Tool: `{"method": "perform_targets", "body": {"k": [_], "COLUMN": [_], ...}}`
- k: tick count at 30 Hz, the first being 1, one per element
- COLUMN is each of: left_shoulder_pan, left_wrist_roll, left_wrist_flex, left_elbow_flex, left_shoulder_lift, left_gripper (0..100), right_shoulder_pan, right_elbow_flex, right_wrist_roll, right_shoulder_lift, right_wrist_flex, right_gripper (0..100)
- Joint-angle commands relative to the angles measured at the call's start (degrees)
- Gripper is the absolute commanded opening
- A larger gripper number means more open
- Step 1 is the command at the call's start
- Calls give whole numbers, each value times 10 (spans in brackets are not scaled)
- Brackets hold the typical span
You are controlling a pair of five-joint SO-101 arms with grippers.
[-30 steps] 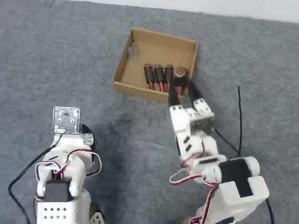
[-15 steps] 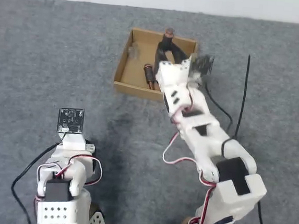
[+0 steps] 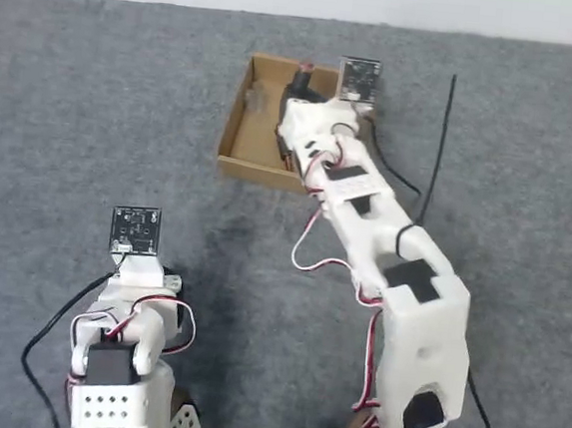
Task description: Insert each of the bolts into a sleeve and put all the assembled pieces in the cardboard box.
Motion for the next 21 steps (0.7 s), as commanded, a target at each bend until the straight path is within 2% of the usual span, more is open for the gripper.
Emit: {"method": "perform_targets", "body": {"k": [1,6,14,19,21], "left_shoulder_pan": [-2,-2,-2,-2,-2], "left_wrist_roll": [-6,-6,-6,-6,-6], "left_wrist_flex": [3,3,3,3,3], "left_elbow_flex": [-8,-8,-8,-8,-8], "left_shoulder_lift": [-11,-11,-11,-11,-11], "left_gripper": [17,17,17,17,17], "right_shoulder_pan": [-28,-44,-41,-43,-44], "right_elbow_flex": [-98,-173,-287,-369,-394], "right_wrist_roll": [-4,59,72,121,125], "right_shoulder_lift": [-7,32,113,142,152], "right_wrist_flex": [78,186,318,433,465], "right_gripper": [7,7,9,11,40]}}
